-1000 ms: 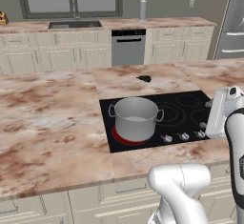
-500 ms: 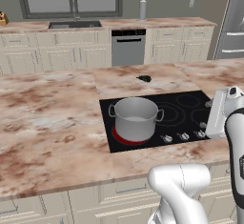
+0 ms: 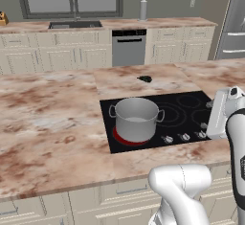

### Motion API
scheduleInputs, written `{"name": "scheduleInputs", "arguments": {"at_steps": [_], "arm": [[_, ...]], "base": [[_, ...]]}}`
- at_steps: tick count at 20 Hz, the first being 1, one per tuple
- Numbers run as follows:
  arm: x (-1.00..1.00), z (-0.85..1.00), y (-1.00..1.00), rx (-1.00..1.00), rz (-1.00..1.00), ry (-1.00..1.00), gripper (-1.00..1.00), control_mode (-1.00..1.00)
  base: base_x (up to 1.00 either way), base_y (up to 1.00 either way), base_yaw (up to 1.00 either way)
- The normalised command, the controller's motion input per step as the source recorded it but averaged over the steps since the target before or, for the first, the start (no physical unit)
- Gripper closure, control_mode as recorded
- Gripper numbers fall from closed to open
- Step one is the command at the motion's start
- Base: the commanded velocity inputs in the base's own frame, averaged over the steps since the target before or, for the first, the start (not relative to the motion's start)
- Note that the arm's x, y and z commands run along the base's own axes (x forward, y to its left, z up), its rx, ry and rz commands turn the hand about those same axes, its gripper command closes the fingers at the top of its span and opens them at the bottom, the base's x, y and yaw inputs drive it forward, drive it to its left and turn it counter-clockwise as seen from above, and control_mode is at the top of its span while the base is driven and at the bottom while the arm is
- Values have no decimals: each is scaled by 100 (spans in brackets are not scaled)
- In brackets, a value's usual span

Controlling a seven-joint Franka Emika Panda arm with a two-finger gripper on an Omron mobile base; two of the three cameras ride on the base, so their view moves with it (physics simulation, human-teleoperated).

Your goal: Turn on the burner for the pot on the stove. Wait thirty seconds for the pot to heat up. Then add the eggplant to the pot.

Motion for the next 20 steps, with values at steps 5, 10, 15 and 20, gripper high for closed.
{"name": "scheduleInputs", "arguments": {"at_steps": [5,10,15,20], "arm": [[0,0,0,0,0,0,-100,-100],[0,0,0,0,0,0,-100,-100],[0,0,0,0,0,0,-100,-100],[0,0,0,0,0,0,-100,-100]], "base": [[0,0,0],[0,0,0],[0,0,0],[0,0,0]]}}
